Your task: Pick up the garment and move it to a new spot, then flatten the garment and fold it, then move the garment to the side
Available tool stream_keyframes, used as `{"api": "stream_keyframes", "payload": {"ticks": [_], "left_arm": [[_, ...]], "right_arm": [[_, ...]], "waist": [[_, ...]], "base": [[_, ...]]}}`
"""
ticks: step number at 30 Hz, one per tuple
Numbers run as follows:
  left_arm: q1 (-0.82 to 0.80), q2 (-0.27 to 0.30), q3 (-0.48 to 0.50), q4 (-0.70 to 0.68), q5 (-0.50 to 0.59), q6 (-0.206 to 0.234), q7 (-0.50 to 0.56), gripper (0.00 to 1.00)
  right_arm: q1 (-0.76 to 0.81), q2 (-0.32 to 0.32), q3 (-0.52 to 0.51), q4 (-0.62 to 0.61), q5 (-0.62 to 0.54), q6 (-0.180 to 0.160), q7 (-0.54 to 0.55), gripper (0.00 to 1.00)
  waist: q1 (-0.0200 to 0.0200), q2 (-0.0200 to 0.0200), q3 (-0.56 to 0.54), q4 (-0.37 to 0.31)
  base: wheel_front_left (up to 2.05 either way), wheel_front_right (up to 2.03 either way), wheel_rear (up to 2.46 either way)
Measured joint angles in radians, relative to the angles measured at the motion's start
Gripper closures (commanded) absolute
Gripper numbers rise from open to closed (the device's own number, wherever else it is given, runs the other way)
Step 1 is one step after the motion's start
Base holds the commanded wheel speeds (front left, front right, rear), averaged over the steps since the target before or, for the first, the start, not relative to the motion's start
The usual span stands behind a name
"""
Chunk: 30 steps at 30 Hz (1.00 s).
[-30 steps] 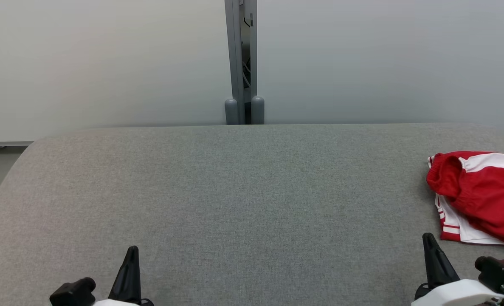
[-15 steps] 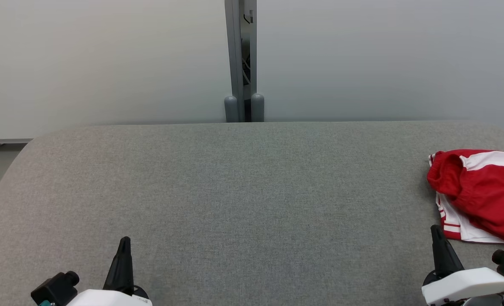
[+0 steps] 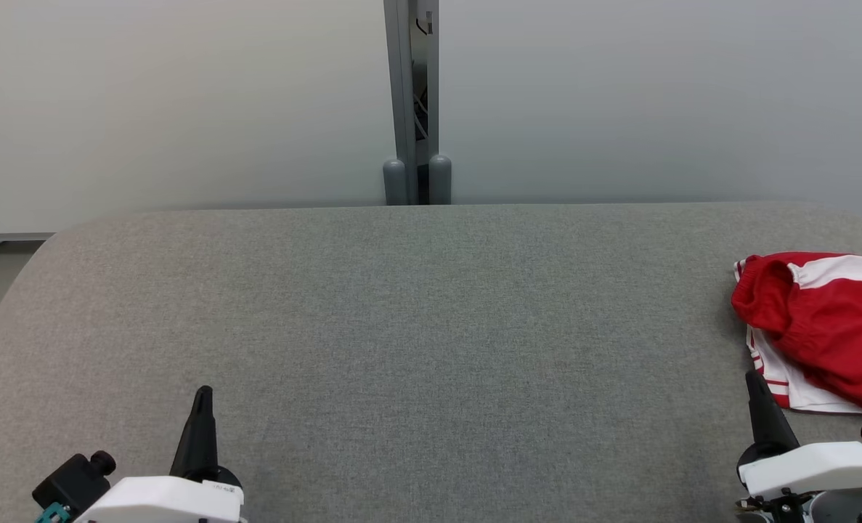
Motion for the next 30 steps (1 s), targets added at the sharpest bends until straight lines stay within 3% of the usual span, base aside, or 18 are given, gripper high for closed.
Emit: {"api": "stream_keyframes", "payload": {"ticks": [30], "left_arm": [[-0.045,0.002,0.035,-0.01,-0.291,-0.026,0.063,1.0]], "right_arm": [[-0.047,-0.004,-0.044,-0.012,0.314,0.0,0.108,1.0]], "waist": [[0.0001,0.0,0.018,-0.001]], "base": [[0.0,0.0,0.0]]}}
